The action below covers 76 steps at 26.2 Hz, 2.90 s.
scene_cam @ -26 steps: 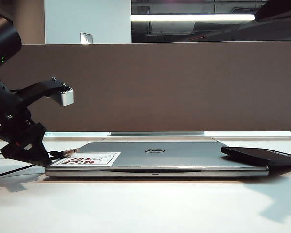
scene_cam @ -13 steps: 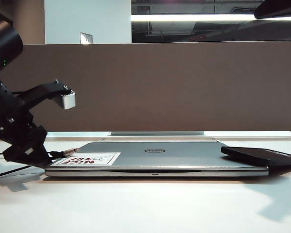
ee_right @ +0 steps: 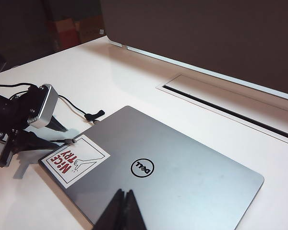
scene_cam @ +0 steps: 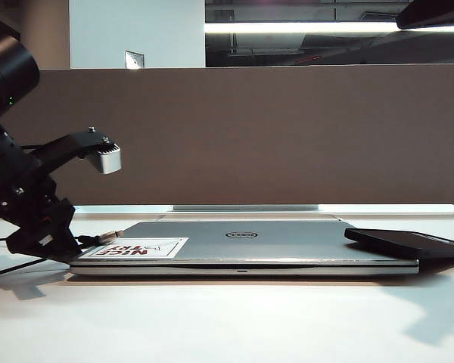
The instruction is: Pick up the charging cable and the phone, plug the charging cable into the charging port on the phone, and finally place them back on the table.
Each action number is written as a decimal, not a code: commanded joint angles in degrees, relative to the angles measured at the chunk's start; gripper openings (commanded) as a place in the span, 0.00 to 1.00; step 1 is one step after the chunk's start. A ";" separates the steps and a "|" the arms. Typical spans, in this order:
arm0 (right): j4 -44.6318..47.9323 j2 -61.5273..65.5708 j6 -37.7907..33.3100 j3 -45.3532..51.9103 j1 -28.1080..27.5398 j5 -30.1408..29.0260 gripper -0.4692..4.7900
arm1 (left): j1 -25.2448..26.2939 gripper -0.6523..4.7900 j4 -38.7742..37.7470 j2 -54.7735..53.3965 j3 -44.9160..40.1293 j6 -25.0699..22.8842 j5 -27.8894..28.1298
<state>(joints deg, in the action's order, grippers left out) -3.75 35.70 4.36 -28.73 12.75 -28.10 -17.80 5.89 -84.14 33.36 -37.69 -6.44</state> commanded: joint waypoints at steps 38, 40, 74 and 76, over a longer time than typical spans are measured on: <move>4.00 -0.17 -0.09 -0.31 0.04 -0.11 0.09 | -1.86 0.11 2.47 -1.14 0.04 0.42 -0.26; 4.00 -0.17 -0.11 -0.31 0.04 -0.09 0.09 | -1.86 0.11 5.31 -1.14 0.13 0.42 -0.31; -12.72 -0.17 -20.00 -5.38 -5.88 13.94 0.09 | -21.59 0.11 0.68 14.03 5.22 41.40 -0.39; -13.73 -0.15 -20.74 -5.35 -8.41 12.59 0.09 | -21.62 0.11 -2.38 14.10 7.15 41.42 -0.39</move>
<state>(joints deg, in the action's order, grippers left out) -17.15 35.70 -15.22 -33.71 5.76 -14.13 -39.38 5.85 -70.28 39.27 3.16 -6.68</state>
